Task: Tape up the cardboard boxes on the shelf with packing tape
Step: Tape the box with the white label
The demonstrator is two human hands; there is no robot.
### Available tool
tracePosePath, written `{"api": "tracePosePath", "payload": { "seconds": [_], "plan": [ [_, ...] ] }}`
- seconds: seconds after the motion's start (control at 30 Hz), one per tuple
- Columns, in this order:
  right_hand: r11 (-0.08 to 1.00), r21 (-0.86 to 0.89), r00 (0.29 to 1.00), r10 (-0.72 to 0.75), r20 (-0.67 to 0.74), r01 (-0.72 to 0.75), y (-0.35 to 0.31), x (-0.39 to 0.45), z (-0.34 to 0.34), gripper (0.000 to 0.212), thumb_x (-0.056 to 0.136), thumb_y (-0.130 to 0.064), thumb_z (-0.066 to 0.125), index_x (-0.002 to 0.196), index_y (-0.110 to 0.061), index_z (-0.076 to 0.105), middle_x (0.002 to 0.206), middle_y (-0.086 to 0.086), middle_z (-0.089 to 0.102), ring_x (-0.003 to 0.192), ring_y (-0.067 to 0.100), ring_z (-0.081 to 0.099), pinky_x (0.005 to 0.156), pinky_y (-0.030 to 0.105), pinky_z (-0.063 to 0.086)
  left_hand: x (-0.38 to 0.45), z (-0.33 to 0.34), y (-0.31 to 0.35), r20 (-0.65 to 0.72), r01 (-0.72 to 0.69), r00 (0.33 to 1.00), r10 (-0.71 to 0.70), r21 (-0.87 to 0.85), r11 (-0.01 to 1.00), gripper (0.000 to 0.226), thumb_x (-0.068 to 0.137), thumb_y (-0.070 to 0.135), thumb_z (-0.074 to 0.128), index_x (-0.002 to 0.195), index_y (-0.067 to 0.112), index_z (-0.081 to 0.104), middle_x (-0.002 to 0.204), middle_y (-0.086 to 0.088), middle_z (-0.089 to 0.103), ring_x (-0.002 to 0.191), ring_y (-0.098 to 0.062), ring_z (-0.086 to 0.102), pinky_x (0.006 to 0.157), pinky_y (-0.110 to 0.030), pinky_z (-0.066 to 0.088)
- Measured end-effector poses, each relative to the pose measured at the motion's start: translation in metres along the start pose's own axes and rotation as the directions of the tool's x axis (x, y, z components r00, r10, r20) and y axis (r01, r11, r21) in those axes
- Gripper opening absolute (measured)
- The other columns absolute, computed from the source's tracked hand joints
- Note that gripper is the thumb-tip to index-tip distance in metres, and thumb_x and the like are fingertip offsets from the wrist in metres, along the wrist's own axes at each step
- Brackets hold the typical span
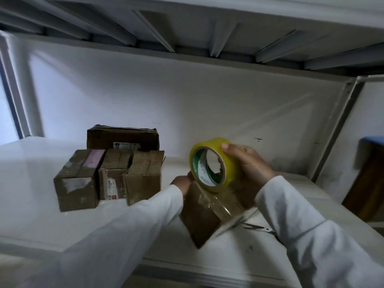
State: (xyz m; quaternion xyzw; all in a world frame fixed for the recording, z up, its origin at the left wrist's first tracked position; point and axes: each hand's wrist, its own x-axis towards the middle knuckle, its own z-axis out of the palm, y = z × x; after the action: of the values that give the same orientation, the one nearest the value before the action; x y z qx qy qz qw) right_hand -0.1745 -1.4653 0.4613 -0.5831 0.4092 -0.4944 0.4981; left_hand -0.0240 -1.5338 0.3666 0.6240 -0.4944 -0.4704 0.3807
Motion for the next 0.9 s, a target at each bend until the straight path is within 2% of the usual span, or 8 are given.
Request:
{"api": "tracePosePath", "payload": {
  "seconds": [0.1, 0.2, 0.3, 0.37, 0.47, 0.6, 0.7, 0.9],
  "plan": [
    [0.988, -0.156, 0.995, -0.026, -0.099, 0.010, 0.008, 0.016, 0.018, 0.024, 0.089, -0.032, 0.059, 0.074, -0.014, 0.063, 0.061, 0.000, 0.064, 0.054, 0.012, 0.060, 0.061, 0.024, 0.050, -0.014, -0.005, 0.000, -0.208, -0.150, 0.972, 0.106, -0.207, 0.967, 0.047, 0.102, 0.041, 0.026, 0.121, 0.011, 0.057, 0.118, -0.009, 0.059, 0.117, -0.029, 0.053, 0.100, -0.035, 0.039],
    [0.987, -0.160, 0.984, -0.044, -0.170, 0.016, 0.019, 0.029, 0.028, 0.030, 0.090, -0.036, 0.057, 0.070, -0.013, 0.059, 0.066, 0.010, 0.060, 0.061, 0.023, 0.057, 0.070, 0.034, 0.048, -0.038, -0.006, -0.013, -0.098, -0.417, 0.909, 0.406, -0.203, 0.886, 0.045, 0.090, 0.047, 0.050, 0.129, 0.024, 0.044, 0.126, 0.000, 0.053, 0.125, -0.021, 0.048, 0.105, -0.037, 0.038],
    [0.986, -0.167, 0.979, -0.060, -0.196, 0.027, 0.023, 0.036, 0.034, 0.034, 0.089, -0.040, 0.056, 0.071, -0.012, 0.058, 0.066, 0.015, 0.058, 0.062, 0.026, 0.056, 0.071, 0.038, 0.049, -0.048, 0.000, -0.031, 0.118, -0.506, 0.852, 0.511, -0.070, 0.860, 0.136, 0.046, 0.058, 0.075, 0.146, 0.037, -0.016, 0.150, 0.008, 0.019, 0.140, -0.010, 0.020, 0.115, -0.033, 0.025],
    [0.985, -0.172, 0.974, -0.067, -0.217, 0.030, 0.025, 0.037, 0.038, 0.035, 0.090, -0.041, 0.056, 0.069, -0.013, 0.059, 0.064, 0.011, 0.060, 0.060, 0.024, 0.057, 0.070, 0.037, 0.051, -0.048, 0.003, -0.037, 0.146, -0.550, 0.833, 0.534, 0.113, 0.827, 0.143, 0.037, 0.062, 0.075, 0.128, 0.048, -0.035, 0.149, 0.014, 0.003, 0.138, -0.003, 0.008, 0.115, -0.026, 0.017],
    [0.973, -0.230, 0.968, -0.062, -0.245, 0.004, 0.020, 0.035, 0.040, 0.032, 0.089, -0.040, 0.056, 0.073, -0.013, 0.062, 0.068, 0.008, 0.062, 0.064, 0.022, 0.059, 0.068, 0.031, 0.050, -0.042, 0.005, -0.040, 0.095, -0.538, 0.843, 0.530, 0.153, 0.829, 0.139, 0.044, 0.055, 0.076, 0.125, 0.048, -0.037, 0.155, 0.005, 0.001, 0.143, -0.010, 0.008, 0.112, -0.023, 0.015],
    [0.918, -0.384, 0.974, 0.011, -0.228, -0.100, -0.003, 0.026, 0.025, 0.043, 0.078, -0.055, 0.058, 0.075, -0.013, 0.069, 0.077, 0.010, 0.071, 0.076, 0.030, 0.066, 0.079, 0.038, 0.054, -0.023, -0.011, -0.028, -0.011, -0.432, 0.899, 0.437, 0.125, 0.893, 0.144, 0.057, 0.042, 0.086, 0.131, 0.052, -0.037, 0.159, 0.002, -0.001, 0.145, -0.022, 0.011, 0.117, -0.044, 0.020],
    [0.833, -0.545, 0.990, 0.029, -0.134, -0.099, 0.009, 0.004, 0.012, 0.029, 0.083, -0.046, 0.060, 0.084, -0.017, 0.067, 0.082, 0.001, 0.068, 0.079, 0.021, 0.062, 0.068, 0.027, 0.049, -0.006, -0.029, -0.022, -0.083, -0.385, 0.919, 0.385, 0.014, 0.923, 0.141, 0.061, 0.036, 0.087, 0.141, 0.043, -0.029, 0.159, 0.005, -0.006, 0.146, -0.023, 0.010, 0.117, -0.048, 0.020],
    [0.893, -0.401, 0.963, 0.107, -0.245, -0.202, 0.090, -0.033, 0.001, 0.023, 0.093, -0.032, 0.053, 0.076, -0.018, 0.062, 0.076, 0.002, 0.064, 0.078, 0.022, 0.061, 0.068, 0.026, 0.046, -0.009, -0.019, -0.029, -0.024, -0.410, 0.910, 0.414, 0.100, 0.907, 0.138, 0.062, 0.030, 0.088, 0.143, 0.041, -0.024, 0.159, 0.005, -0.005, 0.146, -0.020, 0.007, 0.118, -0.041, 0.015]
  ]
}}
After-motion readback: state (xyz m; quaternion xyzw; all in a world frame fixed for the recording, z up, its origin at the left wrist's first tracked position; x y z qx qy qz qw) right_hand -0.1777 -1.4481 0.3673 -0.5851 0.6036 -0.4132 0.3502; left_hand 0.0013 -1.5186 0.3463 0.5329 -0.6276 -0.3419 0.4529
